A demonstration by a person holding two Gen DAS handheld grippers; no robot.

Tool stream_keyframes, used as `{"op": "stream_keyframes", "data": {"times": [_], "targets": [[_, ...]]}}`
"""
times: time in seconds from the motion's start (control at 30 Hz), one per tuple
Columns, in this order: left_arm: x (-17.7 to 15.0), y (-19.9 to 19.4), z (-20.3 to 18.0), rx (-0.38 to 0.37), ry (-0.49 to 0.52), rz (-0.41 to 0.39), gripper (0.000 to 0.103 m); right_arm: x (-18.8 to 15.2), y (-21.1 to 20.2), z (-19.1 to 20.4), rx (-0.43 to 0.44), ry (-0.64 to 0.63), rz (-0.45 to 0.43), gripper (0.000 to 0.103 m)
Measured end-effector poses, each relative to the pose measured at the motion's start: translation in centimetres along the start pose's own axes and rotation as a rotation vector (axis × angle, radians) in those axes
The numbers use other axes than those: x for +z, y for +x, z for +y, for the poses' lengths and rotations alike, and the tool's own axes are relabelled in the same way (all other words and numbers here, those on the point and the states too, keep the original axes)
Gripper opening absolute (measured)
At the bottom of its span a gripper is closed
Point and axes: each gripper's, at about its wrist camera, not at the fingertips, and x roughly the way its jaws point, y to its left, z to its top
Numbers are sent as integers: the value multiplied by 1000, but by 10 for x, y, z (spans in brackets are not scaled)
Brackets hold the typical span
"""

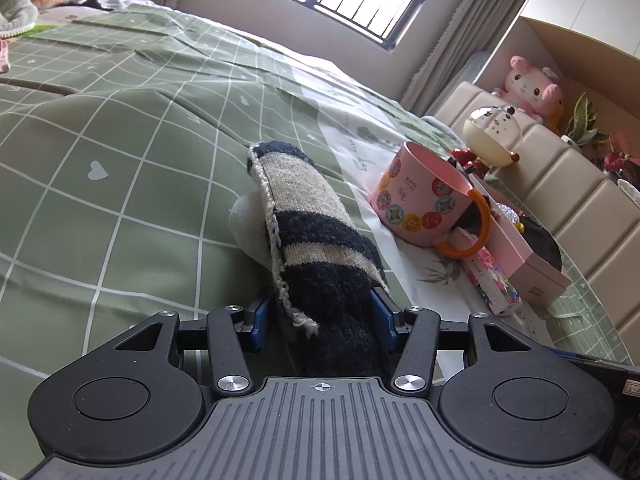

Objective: Organize soft objects
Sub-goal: 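Hold the mitten in the left tool while the right tool grasps the clear plastic strip, then carry the mitten and plastic strip over the pink box and open both tools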

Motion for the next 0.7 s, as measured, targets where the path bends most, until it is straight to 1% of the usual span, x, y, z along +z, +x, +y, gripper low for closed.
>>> {"op": "stream_keyframes", "data": {"times": [0.03, 0.07, 0.13, 0.23, 0.4, 0.57, 0.63, 0.7], "targets": [[0, 0, 0, 0, 0, -1, 56, 0, -2, 4, 16, -39, -4, 78], [0, 0, 0, 0, 0, -2, 56, -1, -3, 10, 21, -83, -12, 67], [0, 0, 0, 1, -2, 0, 56, -3, -7, 21, 26, -155, -32, 66], [1, 0, -1, 7, -18, 12, 56, -3, -13, 27, 23, -180, -47, 66], [18, 3, -7, 39, -57, 81, 56, -7, -25, 36, 43, -242, -69, 66], [32, 14, -19, 95, -12, 114, 56, -13, -35, 46, 57, -315, -96, 66], [34, 19, -21, 111, -6, 119, 58, -13, -39, 49, 71, -332, -106, 66], [35, 23, -22, 119, 1, 121, 57, -13, -43, 50, 88, -345, -113, 66]]}}
